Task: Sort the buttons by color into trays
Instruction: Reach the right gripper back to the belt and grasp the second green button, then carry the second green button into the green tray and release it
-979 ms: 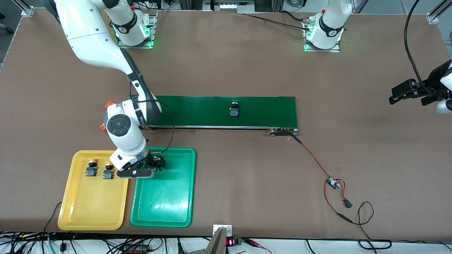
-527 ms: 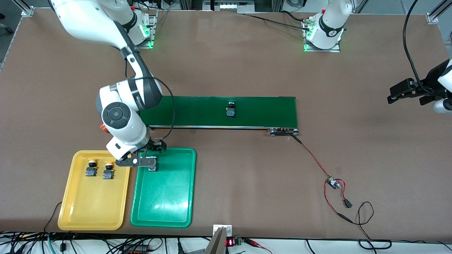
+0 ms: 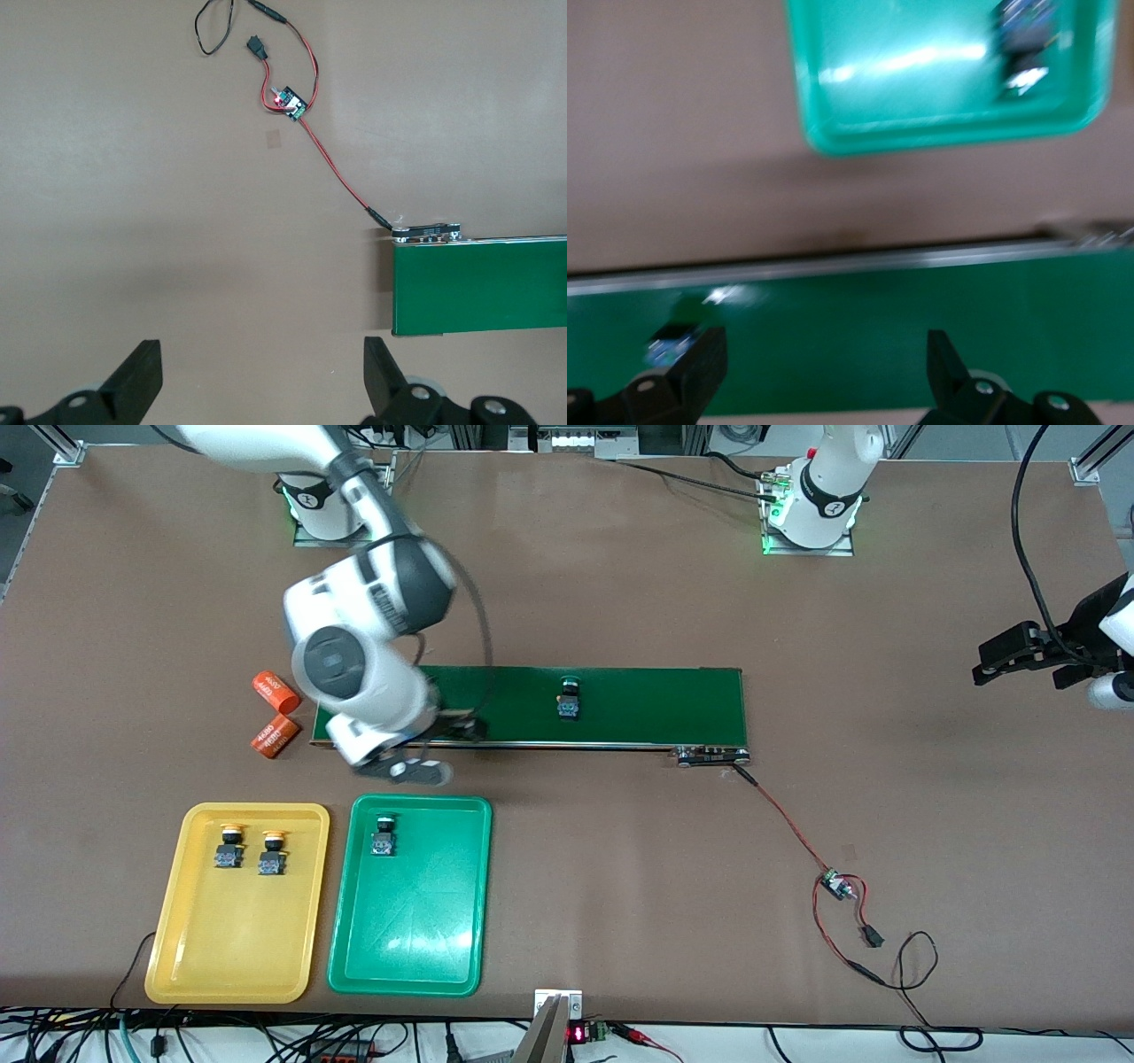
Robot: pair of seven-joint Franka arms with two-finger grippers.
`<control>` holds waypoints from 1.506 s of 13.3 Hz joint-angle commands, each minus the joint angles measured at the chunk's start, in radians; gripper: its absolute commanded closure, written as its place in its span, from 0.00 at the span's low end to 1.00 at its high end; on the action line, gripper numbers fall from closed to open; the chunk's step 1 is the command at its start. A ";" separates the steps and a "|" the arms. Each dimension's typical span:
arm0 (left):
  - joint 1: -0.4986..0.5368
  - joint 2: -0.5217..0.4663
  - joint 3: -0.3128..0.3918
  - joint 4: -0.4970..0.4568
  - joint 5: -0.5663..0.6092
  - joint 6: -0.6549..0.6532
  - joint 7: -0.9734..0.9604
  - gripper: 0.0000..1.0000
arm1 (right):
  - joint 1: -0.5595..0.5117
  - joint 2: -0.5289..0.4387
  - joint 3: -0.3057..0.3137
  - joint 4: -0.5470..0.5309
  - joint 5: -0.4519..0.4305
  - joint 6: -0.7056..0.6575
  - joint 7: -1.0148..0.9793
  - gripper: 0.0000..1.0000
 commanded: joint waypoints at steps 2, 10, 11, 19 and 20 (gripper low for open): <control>0.003 -0.016 0.003 -0.012 0.003 -0.002 0.015 0.00 | 0.089 0.031 -0.010 -0.007 0.012 0.046 0.075 0.00; 0.007 -0.013 0.007 -0.009 0.002 0.003 0.016 0.00 | 0.188 0.114 -0.011 -0.051 -0.043 0.208 0.150 0.00; 0.008 -0.014 0.009 -0.009 0.002 0.006 0.016 0.00 | 0.190 0.119 -0.011 -0.070 -0.063 0.228 0.150 0.01; 0.010 -0.010 0.015 -0.010 0.002 0.006 0.016 0.00 | 0.202 0.137 -0.011 -0.114 -0.098 0.254 0.136 0.54; 0.010 -0.009 0.017 -0.010 0.002 0.006 0.016 0.00 | 0.199 0.137 -0.013 -0.113 -0.100 0.250 0.133 0.63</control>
